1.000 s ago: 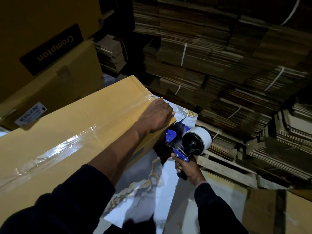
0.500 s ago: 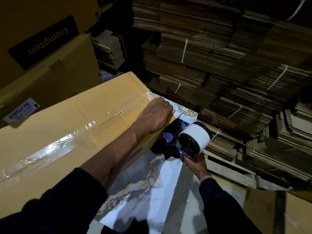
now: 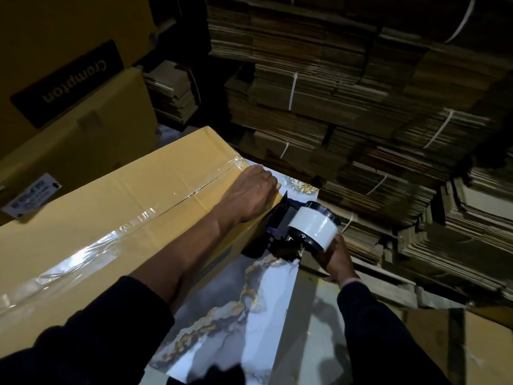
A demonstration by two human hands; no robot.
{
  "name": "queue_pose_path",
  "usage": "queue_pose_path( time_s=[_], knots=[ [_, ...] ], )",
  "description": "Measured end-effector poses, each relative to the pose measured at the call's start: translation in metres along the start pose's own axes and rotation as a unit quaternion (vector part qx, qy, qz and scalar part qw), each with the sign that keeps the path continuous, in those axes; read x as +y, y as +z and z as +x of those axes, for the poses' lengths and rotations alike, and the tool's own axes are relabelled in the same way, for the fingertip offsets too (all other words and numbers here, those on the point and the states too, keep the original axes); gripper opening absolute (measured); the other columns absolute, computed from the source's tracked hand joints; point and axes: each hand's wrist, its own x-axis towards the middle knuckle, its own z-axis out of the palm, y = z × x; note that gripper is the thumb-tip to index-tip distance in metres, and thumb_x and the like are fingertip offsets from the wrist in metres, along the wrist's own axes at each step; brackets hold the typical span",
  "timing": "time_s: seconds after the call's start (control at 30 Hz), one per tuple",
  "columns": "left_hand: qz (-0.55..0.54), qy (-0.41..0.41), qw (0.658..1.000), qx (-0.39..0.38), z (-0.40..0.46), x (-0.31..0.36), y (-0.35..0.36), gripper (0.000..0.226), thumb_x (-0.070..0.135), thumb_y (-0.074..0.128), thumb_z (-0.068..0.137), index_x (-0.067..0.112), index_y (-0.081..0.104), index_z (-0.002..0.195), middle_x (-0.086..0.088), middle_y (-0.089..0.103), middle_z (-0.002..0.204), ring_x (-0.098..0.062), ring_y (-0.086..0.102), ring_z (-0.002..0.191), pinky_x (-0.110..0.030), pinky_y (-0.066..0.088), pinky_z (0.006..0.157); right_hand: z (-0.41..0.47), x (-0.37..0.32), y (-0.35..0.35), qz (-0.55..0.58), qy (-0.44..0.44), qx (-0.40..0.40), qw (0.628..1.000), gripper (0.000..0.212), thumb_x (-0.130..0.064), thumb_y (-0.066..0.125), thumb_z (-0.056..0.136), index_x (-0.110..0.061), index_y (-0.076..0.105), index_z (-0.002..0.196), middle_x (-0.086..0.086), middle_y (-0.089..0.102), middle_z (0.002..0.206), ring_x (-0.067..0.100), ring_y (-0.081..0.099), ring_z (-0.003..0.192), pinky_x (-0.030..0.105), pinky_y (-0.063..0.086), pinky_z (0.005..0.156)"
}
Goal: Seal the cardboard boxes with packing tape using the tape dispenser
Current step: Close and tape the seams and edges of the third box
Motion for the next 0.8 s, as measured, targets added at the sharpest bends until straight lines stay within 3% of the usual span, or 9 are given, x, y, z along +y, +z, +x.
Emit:
queue_pose_path(
  time_s=[0.07, 0.13, 0.17, 0.3, 0.4, 0.47, 0.6, 0.7, 0.8],
  knots=[
    [0.000, 0.002, 1.000, 0.004, -0.001, 0.001, -0.001, 0.042, 0.025, 0.039, 0.111, 0.009, 0.060, 0.078, -0.006, 0.053, 0.073, -0.027, 0.049, 0.074, -0.042, 0.038, 0.094, 0.007, -0.004, -0.002, -0.098, -0.034, 0.019, 0.994, 0.039, -0.006, 0.064, 0.098, -0.004, 0.058, 0.136, 0.020, 0.062, 0.130, 0.037, 0.060, 0.119, 0.026, 0.035, 0.086],
    [-0.006, 0.005, 1.000, 0.011, -0.001, 0.001, -0.002, 0.039, 0.024, 0.041, 0.110, 0.013, 0.051, 0.074, -0.003, 0.044, 0.071, -0.027, 0.045, 0.073, -0.040, 0.034, 0.090, 0.006, -0.018, -0.009, -0.162, -0.043, 0.069, 0.983, 0.006, -0.017, 0.069, 0.088, -0.020, 0.073, 0.092, 0.019, 0.072, 0.100, 0.043, 0.068, 0.100, 0.032, 0.043, 0.075],
    [-0.006, 0.004, 1.000, 0.011, -0.001, 0.000, -0.002, 0.039, 0.024, 0.041, 0.110, 0.014, 0.050, 0.074, -0.002, 0.044, 0.071, -0.027, 0.045, 0.073, -0.040, 0.034, 0.089, 0.009, -0.021, -0.013, -0.189, -0.056, 0.081, 0.977, 0.009, -0.017, 0.074, 0.081, -0.020, 0.069, 0.075, 0.015, 0.072, 0.085, 0.040, 0.070, 0.085, 0.033, 0.045, 0.068],
    [-0.012, 0.001, 1.000, 0.014, 0.000, -0.001, 0.003, 0.038, 0.025, 0.039, 0.110, 0.017, 0.045, 0.073, 0.000, 0.039, 0.069, -0.026, 0.041, 0.070, -0.041, 0.036, 0.083, 0.003, -0.035, -0.022, -0.305, -0.123, 0.104, 0.939, 0.020, -0.012, 0.085, 0.070, -0.015, 0.066, 0.065, 0.015, 0.068, 0.066, 0.039, 0.065, 0.064, 0.029, 0.034, 0.061],
    [-0.017, -0.012, 1.000, 0.009, 0.001, -0.002, 0.005, 0.040, 0.028, 0.036, 0.111, 0.018, 0.045, 0.073, 0.001, 0.038, 0.068, -0.022, 0.035, 0.069, -0.042, 0.038, 0.083, 0.008, -0.008, -0.008, -0.286, -0.114, 0.115, 0.944, 0.024, -0.028, 0.083, 0.068, -0.015, 0.063, 0.063, 0.016, 0.065, 0.063, 0.040, 0.062, 0.060, 0.031, 0.037, 0.056],
    [-0.022, -0.013, 1.000, 0.005, 0.001, -0.003, 0.004, 0.039, 0.029, 0.036, 0.110, 0.018, 0.044, 0.074, 0.002, 0.036, 0.068, -0.022, 0.034, 0.069, -0.042, 0.039, 0.083, 0.006, 0.011, 0.001, -0.241, -0.094, 0.113, 0.959, 0.021, -0.030, 0.076, 0.071, -0.011, 0.068, 0.069, 0.018, 0.068, 0.068, 0.041, 0.065, 0.065, 0.035, 0.045, 0.057],
    [-0.016, -0.017, 1.000, -0.010, 0.000, -0.002, 0.000, 0.040, 0.034, 0.029, 0.110, 0.019, 0.045, 0.076, 0.002, 0.041, 0.072, -0.020, 0.037, 0.073, -0.042, 0.039, 0.086, -0.022, 0.029, 0.013, -0.071, -0.022, 0.082, 0.994, 0.013, -0.011, 0.079, 0.076, -0.009, 0.074, 0.088, 0.012, 0.074, 0.082, 0.031, 0.071, 0.078, 0.036, 0.054, 0.065],
    [-0.018, -0.012, 1.000, -0.009, 0.000, -0.001, -0.001, 0.044, 0.031, 0.034, 0.111, 0.013, 0.057, 0.077, -0.002, 0.051, 0.074, -0.023, 0.045, 0.075, -0.043, 0.040, 0.095, -0.039, 0.018, 0.020, 0.065, 0.033, 0.033, 0.997, 0.016, -0.004, 0.077, 0.084, -0.014, 0.066, 0.089, -0.002, 0.064, 0.069, 0.014, 0.058, 0.060, 0.022, 0.045, 0.052],
    [-0.031, 0.001, 1.000, -0.005, 0.000, -0.003, -0.002, 0.045, 0.029, 0.036, 0.111, 0.011, 0.061, 0.079, -0.006, 0.057, 0.075, -0.027, 0.053, 0.079, -0.046, 0.035, 0.112, -0.046, 0.006, 0.034, 0.195, 0.132, 0.002, 0.972, 0.022, -0.010, 0.071, 0.087, -0.014, 0.054, 0.073, 0.005, 0.045, 0.056, 0.019, 0.037, 0.045, 0.028, 0.029, 0.047]
  ],
)
